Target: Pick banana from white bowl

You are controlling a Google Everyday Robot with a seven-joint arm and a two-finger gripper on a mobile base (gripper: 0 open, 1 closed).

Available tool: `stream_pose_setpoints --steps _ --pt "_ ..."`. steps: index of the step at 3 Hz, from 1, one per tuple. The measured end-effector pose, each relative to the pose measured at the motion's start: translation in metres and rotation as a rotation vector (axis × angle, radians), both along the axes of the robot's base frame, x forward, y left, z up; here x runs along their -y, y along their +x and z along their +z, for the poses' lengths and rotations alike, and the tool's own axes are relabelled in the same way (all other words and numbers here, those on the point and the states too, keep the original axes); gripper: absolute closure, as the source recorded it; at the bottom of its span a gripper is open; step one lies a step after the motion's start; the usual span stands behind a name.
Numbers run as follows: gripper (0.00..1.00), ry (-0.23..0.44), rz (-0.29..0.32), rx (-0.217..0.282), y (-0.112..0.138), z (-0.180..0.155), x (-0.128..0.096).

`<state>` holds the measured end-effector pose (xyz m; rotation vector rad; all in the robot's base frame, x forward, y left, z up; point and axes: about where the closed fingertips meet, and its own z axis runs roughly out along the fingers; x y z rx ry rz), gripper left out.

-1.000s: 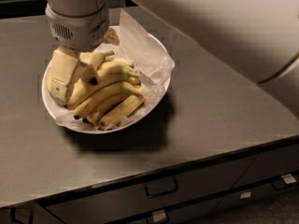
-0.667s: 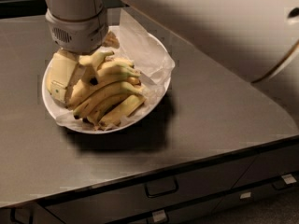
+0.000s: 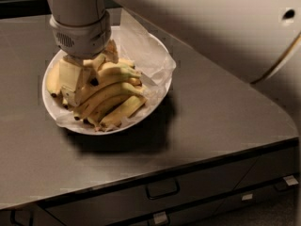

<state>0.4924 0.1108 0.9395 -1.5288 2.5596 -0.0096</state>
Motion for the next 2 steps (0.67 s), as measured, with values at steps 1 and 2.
stream_pose_setpoints --steps 1,2 --pt "0.45 -0.007 -0.001 -0.001 0.0007 -0.0004 -0.0013" --pt "0.69 -0.007 -0.001 -0.001 0.0007 -0.0004 -0.0013"
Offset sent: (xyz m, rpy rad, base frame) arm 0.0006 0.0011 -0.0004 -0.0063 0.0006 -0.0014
